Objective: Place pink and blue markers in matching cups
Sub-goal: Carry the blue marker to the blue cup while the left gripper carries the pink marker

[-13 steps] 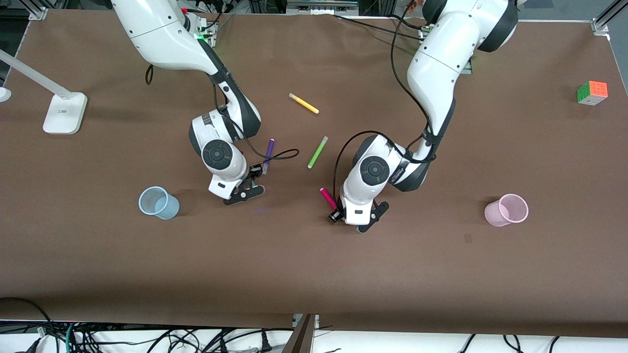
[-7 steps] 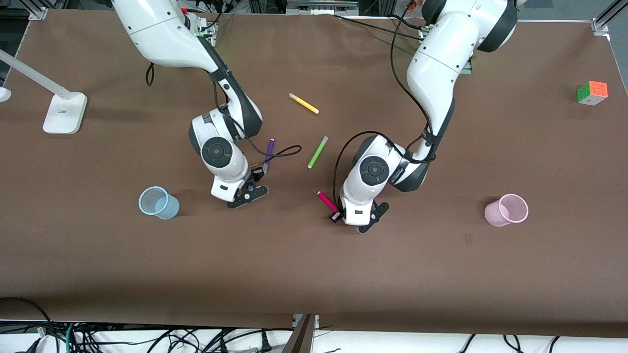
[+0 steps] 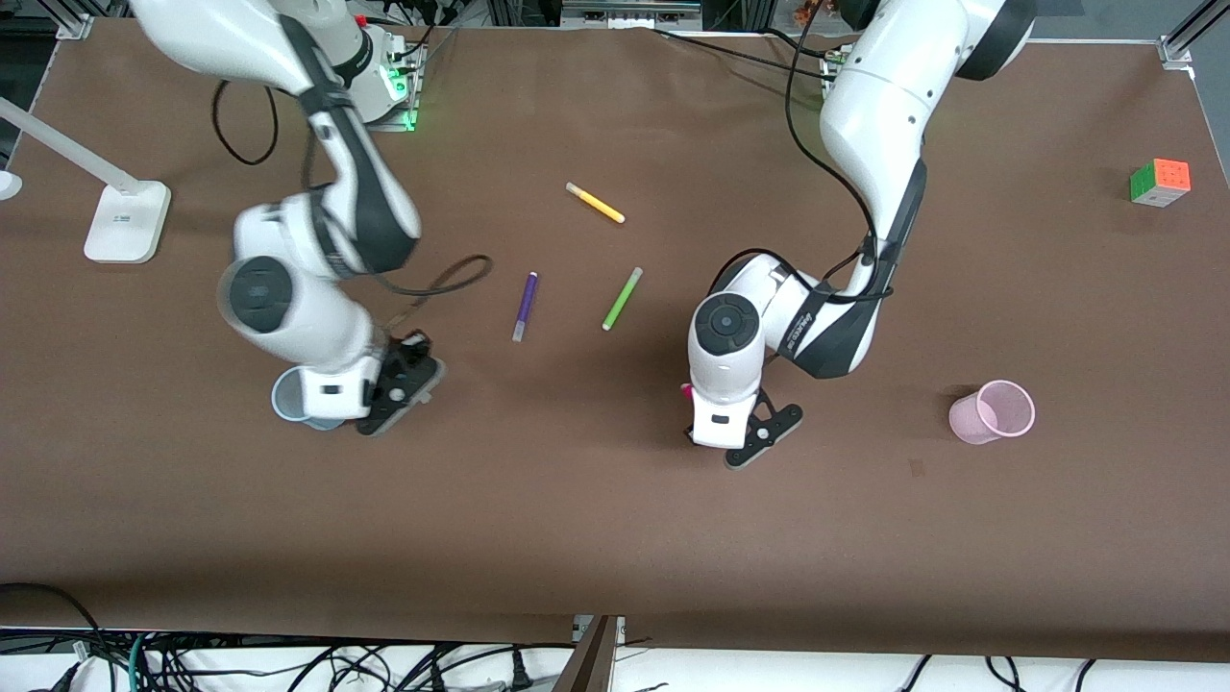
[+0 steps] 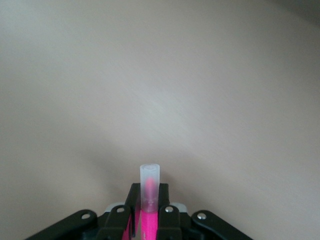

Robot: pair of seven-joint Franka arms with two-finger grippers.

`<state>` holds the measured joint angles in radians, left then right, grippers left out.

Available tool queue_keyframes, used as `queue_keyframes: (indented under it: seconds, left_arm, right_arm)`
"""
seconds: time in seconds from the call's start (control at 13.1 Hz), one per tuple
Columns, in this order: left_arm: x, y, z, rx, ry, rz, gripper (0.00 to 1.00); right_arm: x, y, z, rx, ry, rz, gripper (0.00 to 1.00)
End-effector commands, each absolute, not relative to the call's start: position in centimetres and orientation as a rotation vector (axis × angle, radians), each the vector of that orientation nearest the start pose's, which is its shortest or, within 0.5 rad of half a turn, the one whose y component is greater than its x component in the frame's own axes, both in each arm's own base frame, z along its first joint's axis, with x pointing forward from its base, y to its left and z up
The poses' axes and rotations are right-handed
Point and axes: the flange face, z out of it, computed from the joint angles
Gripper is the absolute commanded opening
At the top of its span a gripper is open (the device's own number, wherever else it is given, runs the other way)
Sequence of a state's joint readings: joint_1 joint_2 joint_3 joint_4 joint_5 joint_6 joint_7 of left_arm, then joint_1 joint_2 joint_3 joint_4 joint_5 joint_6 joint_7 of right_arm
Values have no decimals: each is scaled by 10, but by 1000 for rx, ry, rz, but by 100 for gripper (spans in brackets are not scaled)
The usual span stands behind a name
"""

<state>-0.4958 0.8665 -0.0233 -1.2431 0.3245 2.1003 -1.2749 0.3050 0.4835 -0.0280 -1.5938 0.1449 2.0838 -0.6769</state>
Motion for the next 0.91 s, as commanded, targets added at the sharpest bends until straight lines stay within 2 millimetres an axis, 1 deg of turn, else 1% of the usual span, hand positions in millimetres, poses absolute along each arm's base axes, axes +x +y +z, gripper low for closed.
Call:
queue_keyframes:
  seconds: [0.0, 0.15, 0.23, 0.3, 0.38, 0.46, 0.53, 0.61, 0.69, 0.76, 0.84]
  left_arm:
    - [662, -330, 254, -2657, -633, -311, 0]
    - [667, -298, 260, -2525, -568, -297, 0]
    - [669, -288, 269, -2473, -528, -301, 0]
    - [672, -277, 279, -2414, -499, -332, 0]
    - [675, -270, 289, -2353, -469, -374, 0]
    - [679, -260, 298, -2278, -454, -421, 0]
    - [680, -255, 297, -2214, -426, -464, 0]
    - [682, -244, 297, -2146, -435, -492, 0]
    - [684, -226, 296, -2079, -435, -501, 0]
    - [687, -202, 290, -2045, -454, -487, 0]
    - [691, -183, 300, -2034, -483, -488, 0]
  right_arm:
    - [663, 146, 362, -2491, -1508, -107, 0]
    - [668, 95, 360, -2364, -1566, -152, 0]
    - [671, 78, 359, -2289, -1631, -205, 0]
    - [673, 61, 355, -2231, -1667, -251, 0]
    - [673, 44, 351, -2191, -1684, -282, 0]
    - [673, 33, 343, -2142, -1698, -298, 0]
    - [674, 26, 340, -2106, -1698, -341, 0]
    - [674, 21, 331, -2065, -1702, -375, 0]
    - [675, 16, 322, -2033, -1705, -405, 0]
    - [676, 12, 312, -2004, -1695, -436, 0]
    - [677, 10, 309, -1984, -1694, -461, 0]
